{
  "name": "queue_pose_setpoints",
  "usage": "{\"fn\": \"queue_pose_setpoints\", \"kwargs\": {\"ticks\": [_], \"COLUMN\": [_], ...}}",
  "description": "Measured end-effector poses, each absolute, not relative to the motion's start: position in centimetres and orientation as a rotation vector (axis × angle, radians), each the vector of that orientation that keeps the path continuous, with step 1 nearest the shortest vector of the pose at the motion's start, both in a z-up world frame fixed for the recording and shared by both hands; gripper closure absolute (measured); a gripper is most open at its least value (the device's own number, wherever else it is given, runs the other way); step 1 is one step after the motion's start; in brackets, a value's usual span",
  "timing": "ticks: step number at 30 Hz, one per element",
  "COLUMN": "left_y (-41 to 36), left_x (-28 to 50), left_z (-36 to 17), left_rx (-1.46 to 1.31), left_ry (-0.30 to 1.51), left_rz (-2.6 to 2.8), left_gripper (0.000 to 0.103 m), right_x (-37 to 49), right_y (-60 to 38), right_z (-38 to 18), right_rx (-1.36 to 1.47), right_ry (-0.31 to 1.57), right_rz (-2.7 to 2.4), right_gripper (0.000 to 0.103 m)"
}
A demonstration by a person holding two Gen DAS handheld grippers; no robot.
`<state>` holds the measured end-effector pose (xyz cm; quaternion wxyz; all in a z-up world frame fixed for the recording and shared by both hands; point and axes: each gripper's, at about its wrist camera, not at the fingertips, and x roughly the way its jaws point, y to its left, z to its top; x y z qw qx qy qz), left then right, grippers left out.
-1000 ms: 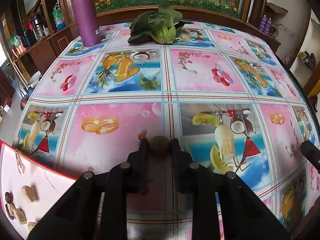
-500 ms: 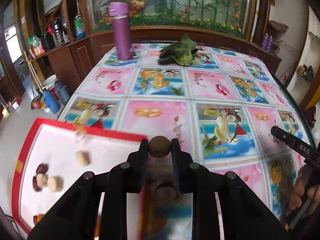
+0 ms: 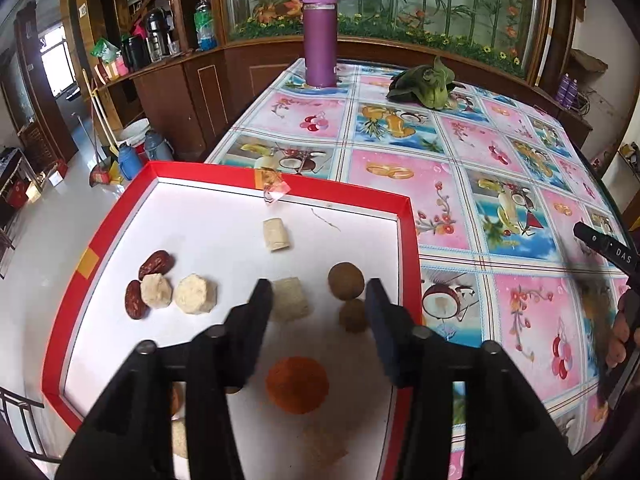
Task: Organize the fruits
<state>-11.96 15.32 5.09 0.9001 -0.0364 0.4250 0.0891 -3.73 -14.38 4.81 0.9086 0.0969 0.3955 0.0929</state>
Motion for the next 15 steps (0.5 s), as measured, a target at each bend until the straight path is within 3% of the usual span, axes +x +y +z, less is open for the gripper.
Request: {"fn": "queue_pose_setpoints", "kwargs": {"ticks": [4, 8, 15], "left_y": [15.5, 16.4, 18.8], "left_x": [-14.0, -15.9, -20.2], "left_z": [5.9, 6.6, 8.3], "left_rx": [-0.071, -0.093, -0.112], "left_ry": [0.832, 0.806, 0.731], "left_rz": [0.223, 0.252, 0.346], "left_gripper": [0.032, 0.03, 0.017], "right_x": [-5.5, -8.6, -13.9], "right_y": [-12.8, -7.3, 1.9], "right_z": [6.0, 7.2, 8.7], "right_rx": [0.197, 0.127, 0.066], "right_ry": [0.759, 0.722, 0.747], "right_rz": [0.217, 0.328, 0.584], "right_gripper": [0.045, 0.045, 0.045]}}
